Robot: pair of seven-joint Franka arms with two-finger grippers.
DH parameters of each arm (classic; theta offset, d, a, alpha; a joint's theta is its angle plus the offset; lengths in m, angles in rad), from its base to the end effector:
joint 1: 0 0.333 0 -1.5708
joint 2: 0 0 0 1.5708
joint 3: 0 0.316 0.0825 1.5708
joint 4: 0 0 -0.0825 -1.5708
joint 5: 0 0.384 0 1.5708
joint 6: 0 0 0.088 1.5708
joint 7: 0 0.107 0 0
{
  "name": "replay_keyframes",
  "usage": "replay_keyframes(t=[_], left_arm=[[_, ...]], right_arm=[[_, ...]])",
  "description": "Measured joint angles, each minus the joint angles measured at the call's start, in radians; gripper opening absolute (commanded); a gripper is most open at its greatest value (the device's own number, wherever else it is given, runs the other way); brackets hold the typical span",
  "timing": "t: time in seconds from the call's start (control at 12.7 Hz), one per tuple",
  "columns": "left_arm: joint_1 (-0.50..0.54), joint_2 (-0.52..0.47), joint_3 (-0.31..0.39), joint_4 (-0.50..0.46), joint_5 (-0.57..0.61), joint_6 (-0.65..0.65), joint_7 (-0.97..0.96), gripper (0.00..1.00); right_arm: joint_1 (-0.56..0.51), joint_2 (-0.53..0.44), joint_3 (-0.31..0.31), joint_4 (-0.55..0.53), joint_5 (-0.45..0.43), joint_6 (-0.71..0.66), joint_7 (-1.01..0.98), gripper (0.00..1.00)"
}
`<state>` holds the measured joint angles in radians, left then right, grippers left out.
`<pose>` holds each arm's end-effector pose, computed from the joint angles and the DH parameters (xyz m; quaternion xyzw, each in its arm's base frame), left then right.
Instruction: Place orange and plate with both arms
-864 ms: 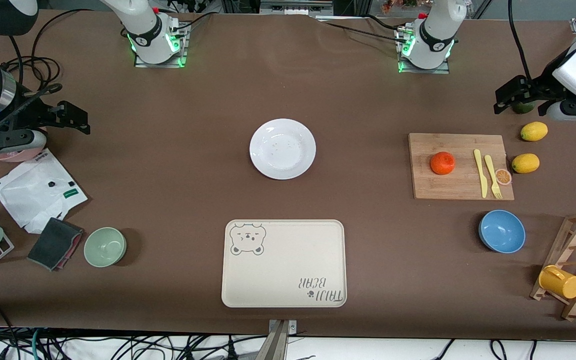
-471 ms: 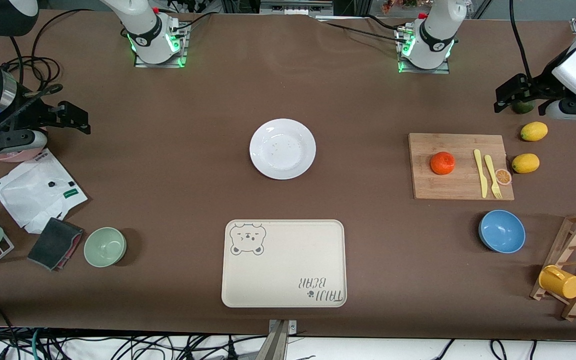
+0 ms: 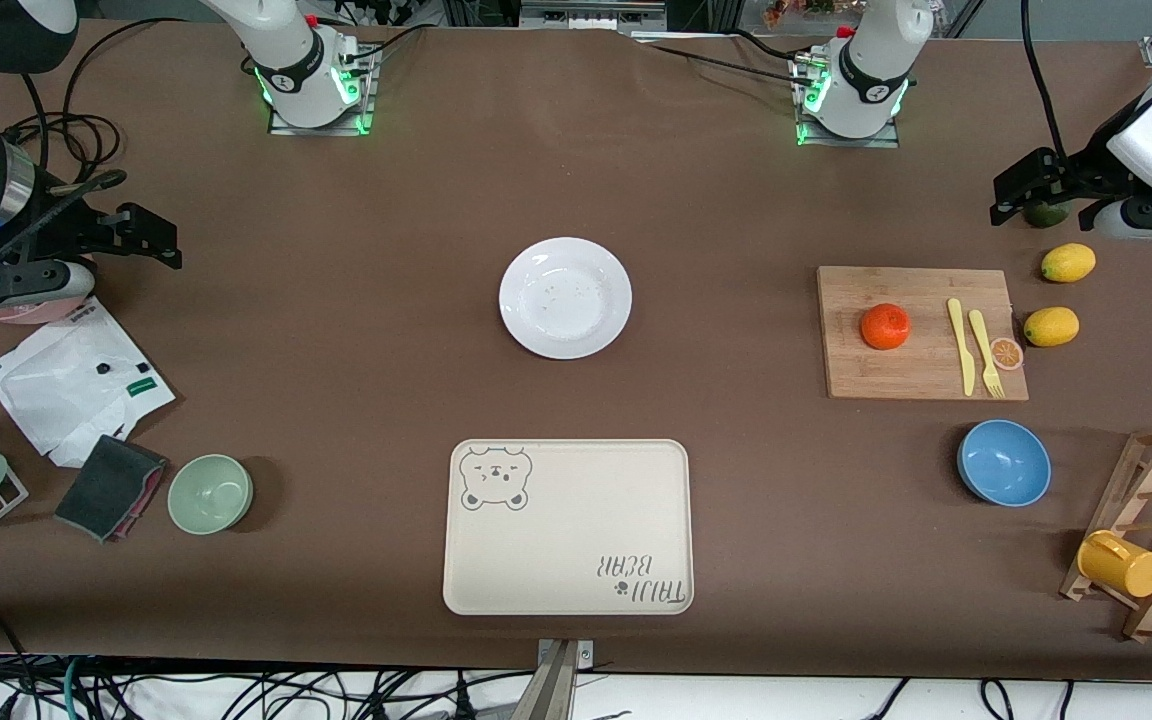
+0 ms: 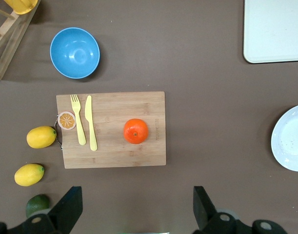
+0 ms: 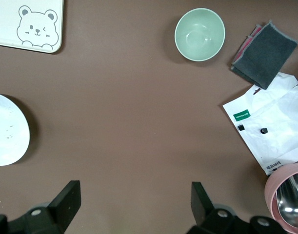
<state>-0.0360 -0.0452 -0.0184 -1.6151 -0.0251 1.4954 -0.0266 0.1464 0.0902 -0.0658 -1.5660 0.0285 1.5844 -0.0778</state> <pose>0.5309 -0.0320 0.6220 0.9991 -0.0143 -0.0377 0.0106 0.5781 0.0513 0.5768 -0.9962 -0.0784 0.0358 0.0112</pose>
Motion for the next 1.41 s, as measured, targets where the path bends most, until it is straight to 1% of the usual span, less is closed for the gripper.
replay_keyframes(t=[0.86,1.41], left_arm=[[0.0,0.005,0.002,-0.006,0.0,-0.007,0.0,1.0],[-0.009,0.061,-0.004,-0.015,0.022,-0.022,0.008,1.0]], right_arm=[[0.013,0.005,0.001,-0.005,0.0,-0.013,0.001,1.0],[0.013,0.006,0.0,-0.008,0.0,-0.016,0.001,1.0]])
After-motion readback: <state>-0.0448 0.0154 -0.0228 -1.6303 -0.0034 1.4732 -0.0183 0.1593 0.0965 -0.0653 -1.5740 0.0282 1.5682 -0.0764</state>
